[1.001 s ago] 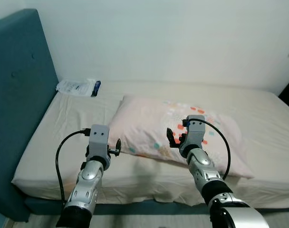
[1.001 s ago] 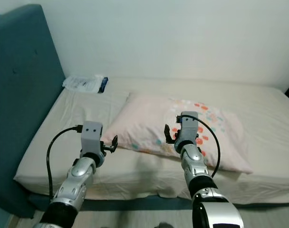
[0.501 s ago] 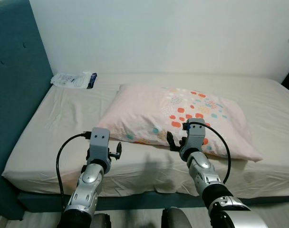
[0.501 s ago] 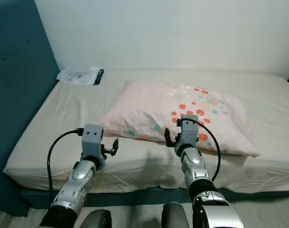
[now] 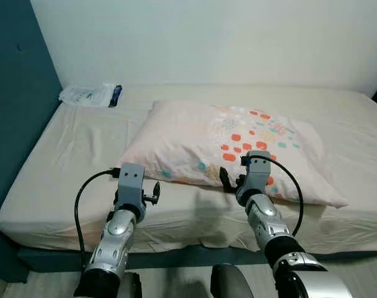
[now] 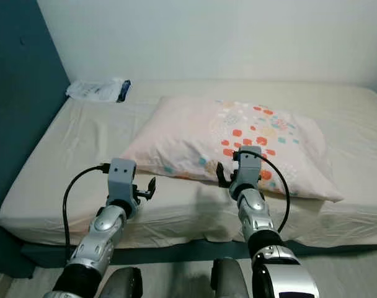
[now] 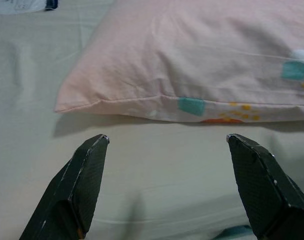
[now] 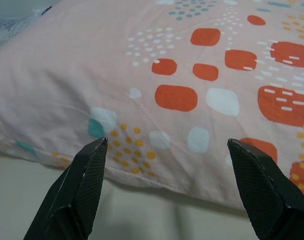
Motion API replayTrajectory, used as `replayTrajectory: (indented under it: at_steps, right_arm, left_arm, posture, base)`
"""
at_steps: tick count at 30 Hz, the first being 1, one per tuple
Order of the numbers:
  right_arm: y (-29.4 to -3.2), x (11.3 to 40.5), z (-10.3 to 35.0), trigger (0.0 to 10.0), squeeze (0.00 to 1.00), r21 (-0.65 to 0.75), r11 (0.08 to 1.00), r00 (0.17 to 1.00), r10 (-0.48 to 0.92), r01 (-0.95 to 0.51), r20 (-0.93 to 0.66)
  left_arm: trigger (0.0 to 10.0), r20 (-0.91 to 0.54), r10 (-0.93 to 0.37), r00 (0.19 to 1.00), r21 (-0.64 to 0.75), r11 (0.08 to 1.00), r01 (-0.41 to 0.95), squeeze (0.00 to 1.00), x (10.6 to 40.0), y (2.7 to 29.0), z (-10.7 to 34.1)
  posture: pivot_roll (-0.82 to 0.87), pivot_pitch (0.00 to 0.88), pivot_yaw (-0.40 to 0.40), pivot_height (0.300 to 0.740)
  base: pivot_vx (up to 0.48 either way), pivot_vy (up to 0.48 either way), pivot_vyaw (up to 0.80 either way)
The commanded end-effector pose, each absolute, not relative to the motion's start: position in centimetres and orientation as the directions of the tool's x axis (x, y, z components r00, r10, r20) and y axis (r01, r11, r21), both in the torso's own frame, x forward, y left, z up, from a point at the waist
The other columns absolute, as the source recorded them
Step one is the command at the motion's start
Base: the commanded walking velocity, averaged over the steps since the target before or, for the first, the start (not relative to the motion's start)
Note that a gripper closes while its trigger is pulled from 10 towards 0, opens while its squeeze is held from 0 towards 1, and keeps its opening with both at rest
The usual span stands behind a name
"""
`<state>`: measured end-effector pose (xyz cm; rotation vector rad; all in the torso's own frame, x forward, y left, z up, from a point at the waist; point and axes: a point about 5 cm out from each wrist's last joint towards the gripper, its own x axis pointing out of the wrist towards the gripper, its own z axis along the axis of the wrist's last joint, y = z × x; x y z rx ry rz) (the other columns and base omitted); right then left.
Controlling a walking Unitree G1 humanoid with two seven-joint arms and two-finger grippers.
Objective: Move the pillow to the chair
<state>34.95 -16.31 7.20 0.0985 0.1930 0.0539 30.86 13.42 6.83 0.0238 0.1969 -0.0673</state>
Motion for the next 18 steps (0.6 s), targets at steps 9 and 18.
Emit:
replayTrajectory:
  at_steps: [9, 18]
  right_arm:
    - [-17.6, 35.6, 8.2, 10.0, 0.00, 0.097, 0.995, 0.985, 0.035, -0.018, -0.171]
    - [-18.2, 35.9, 8.8, 10.0, 0.00, 0.105, 0.994, 0.987, 0.028, -0.011, -0.156]
  left_arm:
    - [10.0, -0.232, -0.040, 0.972, -0.121, 0.993, 0.012, 0.00, 33.4, 15.5, 8.0]
    - [10.0, -0.242, -0.070, 0.968, -0.207, 0.978, 0.019, 0.00, 35.9, 17.2, 10.1]
  posture:
    - [0.02, 0.040, -0.061, 0.582]
    - [0.02, 0.139, -0.042, 0.572]
  base:
    - [0.000, 0.000, 0.00]
    - [0.000, 0.000, 0.00]
